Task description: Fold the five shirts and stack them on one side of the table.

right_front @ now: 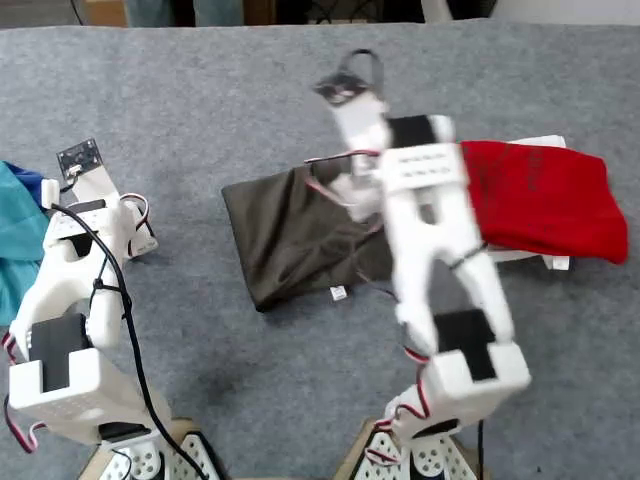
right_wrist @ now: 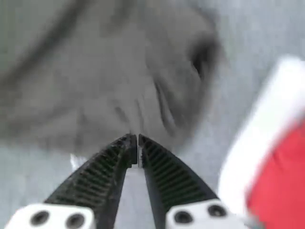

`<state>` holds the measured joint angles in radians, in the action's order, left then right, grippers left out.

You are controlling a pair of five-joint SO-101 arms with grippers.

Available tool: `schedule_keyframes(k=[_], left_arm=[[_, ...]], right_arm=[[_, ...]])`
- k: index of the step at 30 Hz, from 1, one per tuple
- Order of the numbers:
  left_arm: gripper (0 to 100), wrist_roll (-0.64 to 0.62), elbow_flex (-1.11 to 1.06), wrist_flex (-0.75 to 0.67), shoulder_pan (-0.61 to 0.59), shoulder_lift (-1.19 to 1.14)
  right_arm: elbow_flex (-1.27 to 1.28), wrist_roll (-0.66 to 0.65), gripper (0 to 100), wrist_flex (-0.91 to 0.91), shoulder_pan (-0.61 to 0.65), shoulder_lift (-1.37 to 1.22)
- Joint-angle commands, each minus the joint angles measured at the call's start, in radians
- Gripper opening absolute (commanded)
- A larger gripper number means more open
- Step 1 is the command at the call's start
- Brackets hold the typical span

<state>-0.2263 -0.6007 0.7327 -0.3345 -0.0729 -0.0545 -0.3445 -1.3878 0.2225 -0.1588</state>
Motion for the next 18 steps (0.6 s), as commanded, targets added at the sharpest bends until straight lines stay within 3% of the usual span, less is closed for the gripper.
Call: schedule_keyframes(k=[1,5,9,15,18], left_arm=[[3,-0.006,0.007,-0.015,-0.002,0.034],[3,-0.006,0.007,-0.015,-0.002,0.034],[3,-0.006,0.007,-0.015,-0.002,0.034],[3,-0.006,0.007,-0.015,-0.002,0.034],[3,-0.006,0.007,-0.015,-0.002,0.034]], right_arm=[[-0.108,0.060,1.5,0.094,0.069,-0.127],[-0.208,0.094,1.5,0.038,0.068,-0.297],[-0.303,0.086,1.5,-0.163,0.014,-0.395],[-0.323,0.002,1.4,-0.374,-0.083,-0.364],[-0.188,-0.028,1.4,-0.379,-0.138,-0.268]])
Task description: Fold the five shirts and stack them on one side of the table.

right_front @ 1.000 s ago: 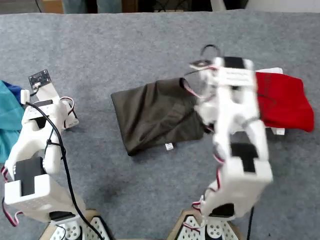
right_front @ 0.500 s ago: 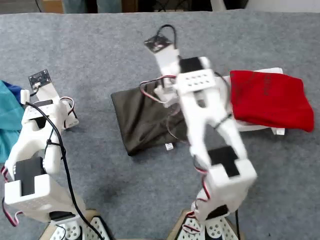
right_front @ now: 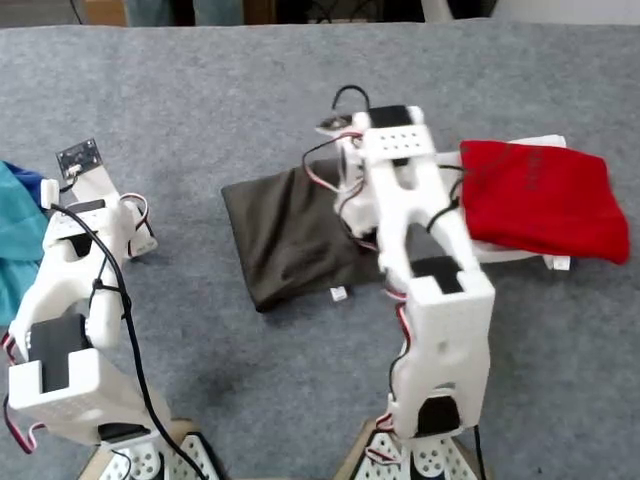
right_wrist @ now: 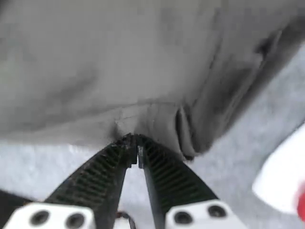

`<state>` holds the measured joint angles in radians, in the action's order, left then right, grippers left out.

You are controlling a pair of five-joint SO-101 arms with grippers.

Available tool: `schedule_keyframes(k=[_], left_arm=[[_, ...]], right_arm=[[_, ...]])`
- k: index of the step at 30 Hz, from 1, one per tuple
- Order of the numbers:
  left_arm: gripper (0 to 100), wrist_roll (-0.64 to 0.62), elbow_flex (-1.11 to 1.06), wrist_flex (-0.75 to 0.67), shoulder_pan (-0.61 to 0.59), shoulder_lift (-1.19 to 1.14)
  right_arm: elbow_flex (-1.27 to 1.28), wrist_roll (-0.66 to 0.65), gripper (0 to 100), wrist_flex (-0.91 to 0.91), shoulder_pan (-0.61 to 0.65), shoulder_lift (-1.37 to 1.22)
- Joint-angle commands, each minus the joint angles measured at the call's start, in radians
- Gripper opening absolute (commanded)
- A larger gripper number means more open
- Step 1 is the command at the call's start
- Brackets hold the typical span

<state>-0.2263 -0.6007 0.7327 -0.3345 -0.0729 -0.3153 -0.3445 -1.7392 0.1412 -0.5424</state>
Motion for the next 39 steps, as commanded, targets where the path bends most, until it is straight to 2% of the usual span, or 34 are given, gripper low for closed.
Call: schedule_keyframes(k=[1,5,9,14,17,20,22,26,31,34,39], left_arm=[[3,-0.006,0.007,-0.015,-0.002,0.034],[3,-0.006,0.005,-0.015,-0.007,0.034],[3,-0.006,0.005,-0.017,-0.007,0.034],[3,-0.006,0.005,-0.017,-0.007,0.034],[3,-0.006,0.005,-0.015,-0.007,0.034],[3,-0.006,0.005,-0.015,-0.007,0.034],[3,-0.006,0.005,-0.015,-0.007,0.034],[3,-0.006,0.005,-0.015,-0.007,0.034],[3,-0.006,0.005,-0.017,-0.007,0.034],[3,-0.006,0.005,-0.017,-0.007,0.034],[3,-0.006,0.005,-0.017,-0.008,0.034]], right_arm=[[0.147,-0.035,1.4,-0.026,-0.075,0.159],[0.420,-0.161,1.4,-0.011,-0.155,0.323],[0.438,-0.180,1.4,0.083,-0.189,0.456],[0.289,-0.114,1.5,0.281,-0.049,0.449],[0.220,-0.029,1.5,0.423,0.029,0.346],[0.154,0.015,1.5,0.471,0.066,0.205],[0.116,0.031,1.5,0.419,0.064,0.113],[0.022,0.025,1.5,0.195,0.034,-0.015],[-0.054,0.005,1.5,-0.018,-0.051,-0.031],[0.047,-0.043,1.5,-0.028,-0.109,0.033],[0.404,-0.150,1.5,0.058,-0.216,0.159]])
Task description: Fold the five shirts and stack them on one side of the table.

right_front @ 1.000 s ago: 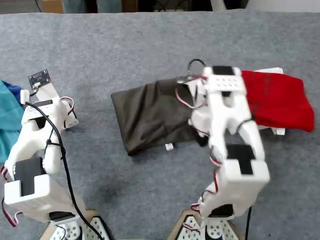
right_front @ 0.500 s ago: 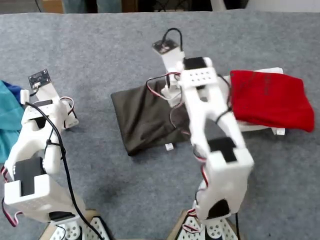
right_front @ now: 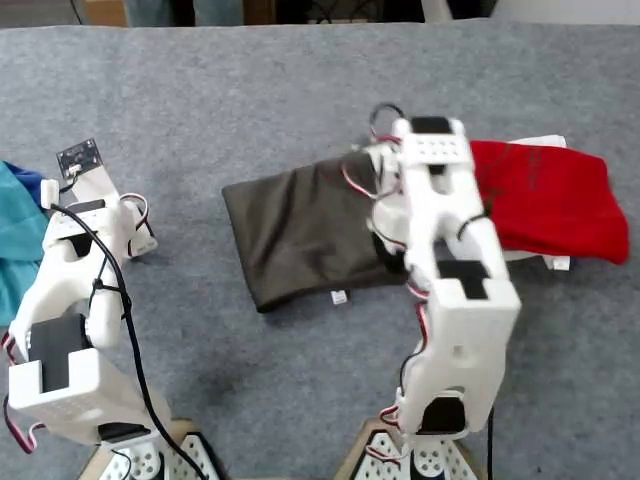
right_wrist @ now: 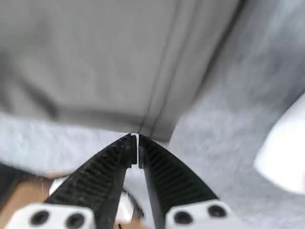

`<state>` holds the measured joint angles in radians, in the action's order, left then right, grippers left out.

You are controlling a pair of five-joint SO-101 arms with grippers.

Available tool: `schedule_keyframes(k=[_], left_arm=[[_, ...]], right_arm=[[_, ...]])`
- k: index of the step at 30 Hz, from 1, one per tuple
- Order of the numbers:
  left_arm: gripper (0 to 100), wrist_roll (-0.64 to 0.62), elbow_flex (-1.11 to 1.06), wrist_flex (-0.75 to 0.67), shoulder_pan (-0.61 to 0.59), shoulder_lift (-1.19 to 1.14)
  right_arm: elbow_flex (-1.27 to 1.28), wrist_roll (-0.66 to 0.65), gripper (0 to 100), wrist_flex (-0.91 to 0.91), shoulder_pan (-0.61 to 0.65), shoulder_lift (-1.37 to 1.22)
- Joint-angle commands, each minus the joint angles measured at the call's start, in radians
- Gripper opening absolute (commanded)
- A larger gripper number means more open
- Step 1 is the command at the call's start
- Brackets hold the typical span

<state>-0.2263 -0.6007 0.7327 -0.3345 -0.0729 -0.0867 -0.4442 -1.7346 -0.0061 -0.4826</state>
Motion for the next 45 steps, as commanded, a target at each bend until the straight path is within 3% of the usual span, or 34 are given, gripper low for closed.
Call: schedule_keyframes(k=[1,5,10,17,24,30,34,37,42,45], left_arm=[[3,-0.006,0.005,-0.017,-0.008,0.034],[3,-0.006,0.005,-0.017,-0.008,0.034],[3,0.017,0.010,-0.017,0.005,0.043],[3,0.115,0.291,0.184,0.217,0.112],[3,0.120,0.421,0.092,0.348,-0.023],[3,0.127,0.495,0.006,0.383,-0.279],[3,0.124,0.634,0.063,0.371,-0.416],[3,0.126,0.725,0.176,0.371,-0.443],[3,0.124,0.742,0.180,0.371,-0.485],[3,0.129,0.742,0.180,0.371,-0.480]], right_arm=[[0.239,-0.068,1.5,0.097,-0.098,0.119],[0.286,-0.087,1.5,0.164,-0.170,0.194],[0.117,0.002,1.5,0.077,-0.124,0.283],[-0.176,0.038,1.5,0.132,0.025,0.269],[-0.444,0.040,1.5,0.253,0.133,0.035],[-0.688,0.118,1.5,0.311,0.089,-0.275],[-0.875,0.167,1.5,0.307,0.038,-0.479],[-1.026,0.195,1.5,0.229,0.037,-0.575],[-1.339,0.192,1.5,-0.011,0.075,-0.625],[-1.477,0.201,1.5,-0.032,0.078,-0.622]])
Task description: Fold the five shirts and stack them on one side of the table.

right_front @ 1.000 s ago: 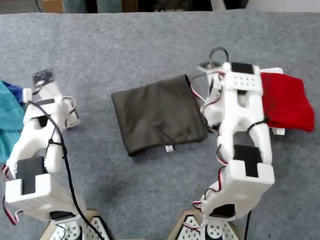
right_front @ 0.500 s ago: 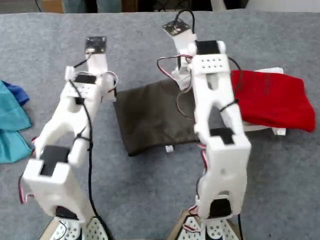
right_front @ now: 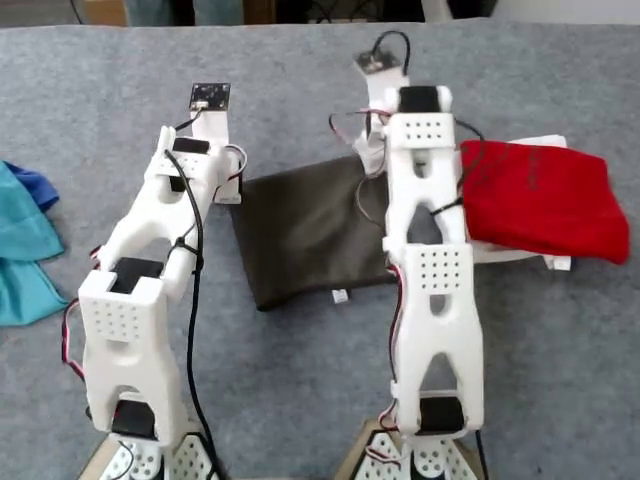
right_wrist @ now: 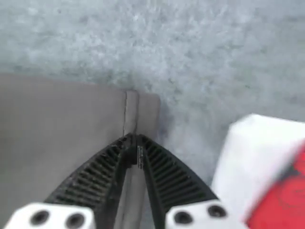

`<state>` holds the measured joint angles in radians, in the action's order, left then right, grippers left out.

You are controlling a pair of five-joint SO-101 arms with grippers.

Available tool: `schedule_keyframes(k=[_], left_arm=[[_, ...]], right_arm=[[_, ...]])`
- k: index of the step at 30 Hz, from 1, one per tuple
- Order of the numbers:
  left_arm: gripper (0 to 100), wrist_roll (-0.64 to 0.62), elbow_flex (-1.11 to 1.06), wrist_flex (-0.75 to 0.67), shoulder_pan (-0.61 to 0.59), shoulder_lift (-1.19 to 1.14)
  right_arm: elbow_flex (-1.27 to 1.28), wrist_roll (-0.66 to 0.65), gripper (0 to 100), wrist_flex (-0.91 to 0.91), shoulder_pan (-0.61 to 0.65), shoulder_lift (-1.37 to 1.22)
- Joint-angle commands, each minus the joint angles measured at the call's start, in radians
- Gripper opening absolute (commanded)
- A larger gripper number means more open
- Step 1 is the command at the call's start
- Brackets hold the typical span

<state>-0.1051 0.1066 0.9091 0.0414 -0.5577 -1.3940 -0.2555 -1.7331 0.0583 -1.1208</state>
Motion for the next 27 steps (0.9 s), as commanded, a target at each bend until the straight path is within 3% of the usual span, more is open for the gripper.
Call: schedule_keyframes(k=[1,7,16,23,27], left_arm=[[3,0.008,0.035,0.003,-0.005,0.008],[3,0.008,0.025,0.003,-0.005,0.009],[3,0.008,0.025,0.003,-0.008,0.005],[3,0.003,0.025,0.005,-0.012,0.005],[3,0.005,0.025,0.008,-0.012,0.005]], right_arm=[[-0.206,0.009,1.5,-0.034,0.014,0.018],[-0.136,0.012,1.4,-0.041,0.006,0.191],[0.719,0.003,1.5,-0.002,-0.028,0.751],[1.175,0.003,1.5,-0.005,-0.006,0.932],[1.400,0.011,1.5,0.114,0.000,0.987]])
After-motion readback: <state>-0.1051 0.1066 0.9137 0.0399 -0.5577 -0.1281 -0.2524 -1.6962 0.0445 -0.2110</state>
